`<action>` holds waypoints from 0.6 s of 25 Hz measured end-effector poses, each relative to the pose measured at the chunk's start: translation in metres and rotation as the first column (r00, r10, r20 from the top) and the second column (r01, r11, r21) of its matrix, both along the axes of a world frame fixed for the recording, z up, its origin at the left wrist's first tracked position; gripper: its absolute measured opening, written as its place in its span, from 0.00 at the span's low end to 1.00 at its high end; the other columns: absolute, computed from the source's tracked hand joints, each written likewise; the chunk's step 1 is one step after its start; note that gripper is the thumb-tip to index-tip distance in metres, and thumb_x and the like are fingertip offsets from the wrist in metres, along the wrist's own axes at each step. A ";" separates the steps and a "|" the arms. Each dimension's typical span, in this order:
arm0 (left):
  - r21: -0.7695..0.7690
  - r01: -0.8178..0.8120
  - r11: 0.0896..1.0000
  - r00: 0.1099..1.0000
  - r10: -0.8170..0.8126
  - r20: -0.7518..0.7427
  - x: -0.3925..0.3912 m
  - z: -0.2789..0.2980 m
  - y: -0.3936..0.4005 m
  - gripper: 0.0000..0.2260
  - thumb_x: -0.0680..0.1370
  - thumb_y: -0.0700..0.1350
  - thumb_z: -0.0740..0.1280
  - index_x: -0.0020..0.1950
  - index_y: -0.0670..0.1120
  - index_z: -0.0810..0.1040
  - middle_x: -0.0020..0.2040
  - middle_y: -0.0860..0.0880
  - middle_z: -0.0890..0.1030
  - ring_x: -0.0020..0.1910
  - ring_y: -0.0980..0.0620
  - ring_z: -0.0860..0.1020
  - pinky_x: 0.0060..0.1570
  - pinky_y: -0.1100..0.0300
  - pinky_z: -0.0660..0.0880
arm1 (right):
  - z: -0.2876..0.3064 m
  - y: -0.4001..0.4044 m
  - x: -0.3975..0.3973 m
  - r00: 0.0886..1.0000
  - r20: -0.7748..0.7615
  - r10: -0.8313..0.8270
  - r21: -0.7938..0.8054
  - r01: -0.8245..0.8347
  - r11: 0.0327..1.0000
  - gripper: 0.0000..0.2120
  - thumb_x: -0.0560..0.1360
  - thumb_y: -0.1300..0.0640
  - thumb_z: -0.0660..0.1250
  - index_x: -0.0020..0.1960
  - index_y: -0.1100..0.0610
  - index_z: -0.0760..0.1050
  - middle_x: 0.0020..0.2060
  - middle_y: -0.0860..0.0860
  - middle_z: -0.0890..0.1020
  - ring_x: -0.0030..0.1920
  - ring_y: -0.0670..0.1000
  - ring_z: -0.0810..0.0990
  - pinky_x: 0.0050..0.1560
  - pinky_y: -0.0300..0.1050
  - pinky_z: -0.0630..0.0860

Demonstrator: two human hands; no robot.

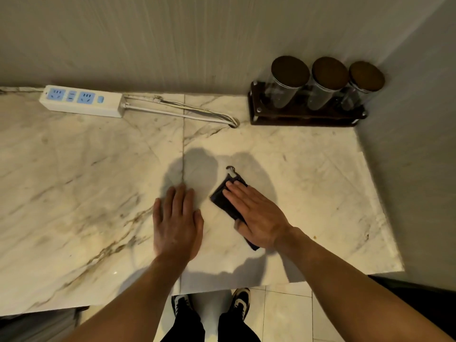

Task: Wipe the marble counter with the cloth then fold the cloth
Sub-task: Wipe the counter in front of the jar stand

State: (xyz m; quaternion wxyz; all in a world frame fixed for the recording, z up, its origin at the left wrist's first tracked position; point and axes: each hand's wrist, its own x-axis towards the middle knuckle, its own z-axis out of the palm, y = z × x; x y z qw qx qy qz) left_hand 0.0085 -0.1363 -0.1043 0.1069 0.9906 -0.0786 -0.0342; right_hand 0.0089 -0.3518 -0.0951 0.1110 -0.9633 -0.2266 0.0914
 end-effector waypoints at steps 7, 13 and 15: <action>0.013 -0.014 1.000 1.000 0.014 -0.004 0.000 -0.003 0.000 0.24 0.79 0.51 0.52 0.72 0.44 0.66 0.73 0.42 0.69 0.74 0.42 0.61 0.72 0.41 0.56 | 0.002 -0.007 0.029 1.000 -0.002 0.000 -0.004 0.000 1.000 0.33 0.75 0.52 0.59 0.77 0.57 0.52 0.77 0.53 0.53 0.77 0.50 0.48 0.76 0.47 0.48; 0.025 -0.004 1.000 1.000 0.004 0.000 0.000 -0.002 0.000 0.24 0.79 0.52 0.51 0.72 0.44 0.66 0.73 0.42 0.69 0.74 0.42 0.61 0.72 0.42 0.55 | 0.001 -0.013 0.060 1.000 0.002 -0.019 -0.028 0.019 0.999 0.33 0.77 0.52 0.58 0.77 0.57 0.51 0.78 0.53 0.52 0.77 0.50 0.48 0.76 0.48 0.48; 0.026 0.002 1.000 1.000 -0.003 0.000 0.000 -0.001 0.000 0.24 0.79 0.52 0.52 0.72 0.43 0.66 0.73 0.42 0.69 0.74 0.42 0.62 0.72 0.42 0.55 | 0.000 -0.014 0.071 0.999 0.005 -0.040 -0.026 0.040 0.999 0.32 0.77 0.52 0.58 0.78 0.57 0.50 0.78 0.53 0.52 0.77 0.50 0.47 0.76 0.48 0.47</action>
